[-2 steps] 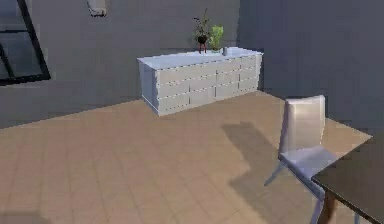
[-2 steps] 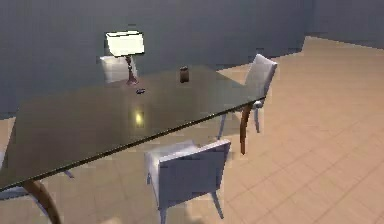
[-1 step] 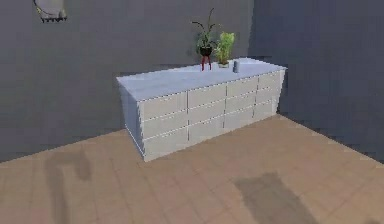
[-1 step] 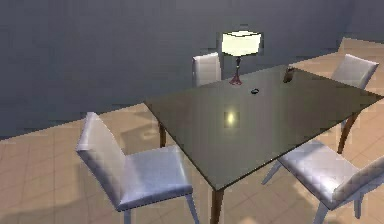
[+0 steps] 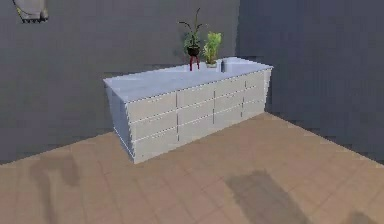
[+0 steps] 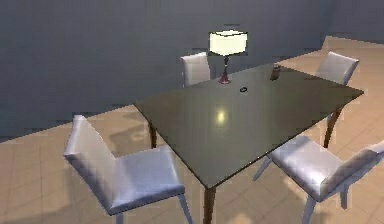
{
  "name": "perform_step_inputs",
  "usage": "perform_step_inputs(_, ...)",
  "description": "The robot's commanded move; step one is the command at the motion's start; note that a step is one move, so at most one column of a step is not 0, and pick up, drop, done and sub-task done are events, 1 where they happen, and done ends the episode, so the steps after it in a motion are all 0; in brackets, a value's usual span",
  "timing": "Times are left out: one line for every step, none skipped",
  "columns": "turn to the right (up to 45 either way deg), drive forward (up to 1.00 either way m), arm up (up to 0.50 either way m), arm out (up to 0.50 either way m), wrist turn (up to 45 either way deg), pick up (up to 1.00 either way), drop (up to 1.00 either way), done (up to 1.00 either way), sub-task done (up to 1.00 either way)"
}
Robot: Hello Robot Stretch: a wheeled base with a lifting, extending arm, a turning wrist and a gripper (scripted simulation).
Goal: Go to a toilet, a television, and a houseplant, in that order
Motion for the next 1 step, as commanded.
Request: perform_step_inputs(0.0, 0.8, 0.0, 0.0, 0.0, 0.0, 0.0, 0.0, 0.0)
